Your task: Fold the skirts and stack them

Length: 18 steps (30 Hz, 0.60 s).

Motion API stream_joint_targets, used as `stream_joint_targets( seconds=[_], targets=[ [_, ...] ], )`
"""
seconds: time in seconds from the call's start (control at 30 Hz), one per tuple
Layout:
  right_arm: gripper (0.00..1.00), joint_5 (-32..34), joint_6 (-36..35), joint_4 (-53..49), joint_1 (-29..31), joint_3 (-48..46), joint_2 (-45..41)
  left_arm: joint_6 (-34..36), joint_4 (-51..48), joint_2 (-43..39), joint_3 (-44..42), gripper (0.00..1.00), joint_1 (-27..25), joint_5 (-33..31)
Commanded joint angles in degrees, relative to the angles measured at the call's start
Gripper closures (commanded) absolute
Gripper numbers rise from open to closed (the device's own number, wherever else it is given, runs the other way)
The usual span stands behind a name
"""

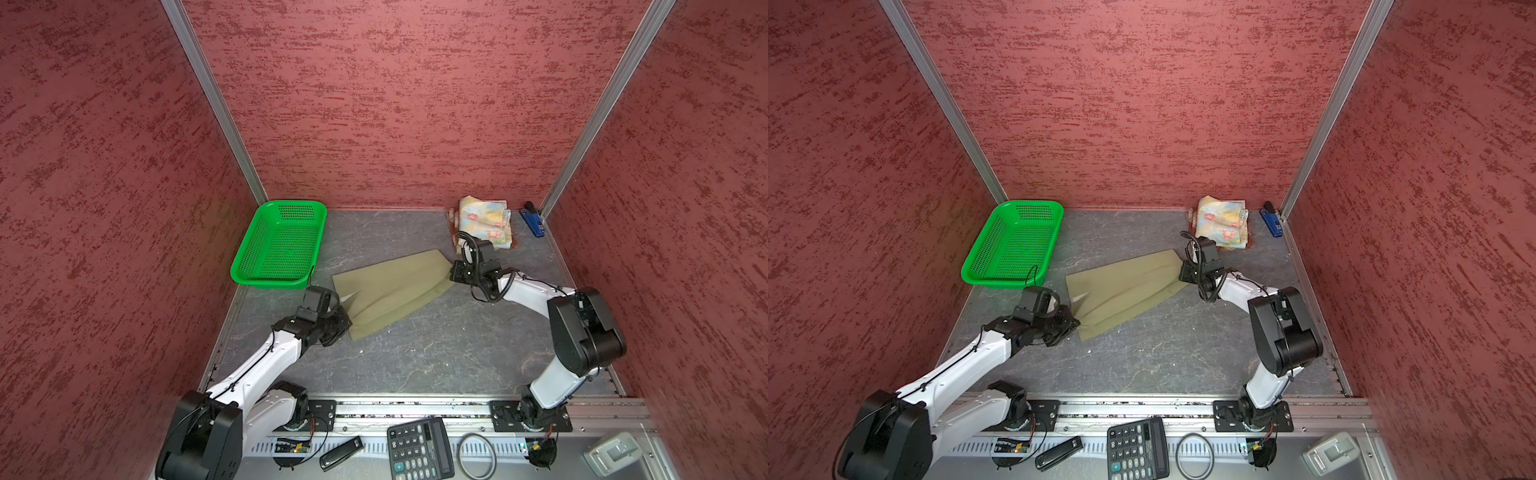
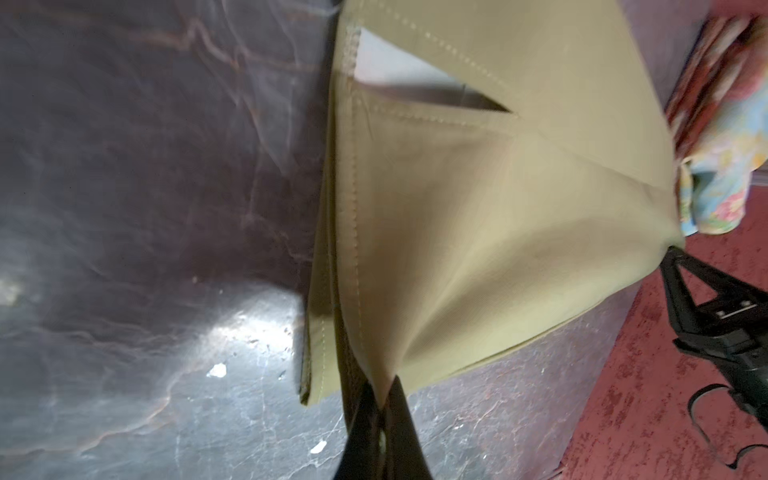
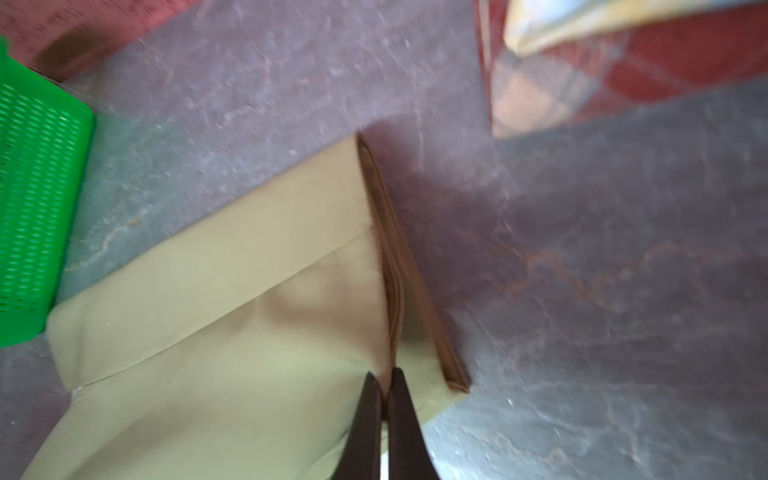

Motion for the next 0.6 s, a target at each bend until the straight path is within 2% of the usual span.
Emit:
stream_joint_targets(
  seconds=[0.0, 0.13, 0.3, 0.33, 0.4, 0.5, 0.57],
  targets=[
    [1.0, 1.85, -0.69, 2.41, -0.72, -0.73, -0.75, -4.05, 3.88, 1.41, -2.09, 1.0, -3.21, -5.41],
    [1.0, 2.82, -1.14, 1.63, -0.91, -0.36, 1.03, -6.0, 5.17, 2.75, -4.13, 1.0, -5.99, -7.78],
    [1.0, 3.0, -0.54, 0.88, -0.91, -2.04, -0.25, -5.83, 3.56, 2.77, -4.65, 1.0, -6.28, -9.78],
    [0.94, 3.32, -0.43, 0.24, -0.81, -2.34, -0.56, -5.82, 3.12, 2.65, -4.51, 0.98, -6.28, -10.17],
    [0.77, 4.07, -0.45, -1.61, -0.92, -2.64, -1.28, -5.63, 2.54, 2.25, -4.04, 0.88, -6.35, -10.61],
    [0.53, 4.71, -0.47, -3.82, -0.85, -2.85, -3.11, -4.68, 1.22, 1.42, -2.74, 0.62, -6.65, -11.31],
    [0.45, 5.23, -0.16, -6.52, -0.83, -1.8, -4.65, -3.99, -0.76, 0.86, -1.34, 0.49, -7.16, -12.69]
  ],
)
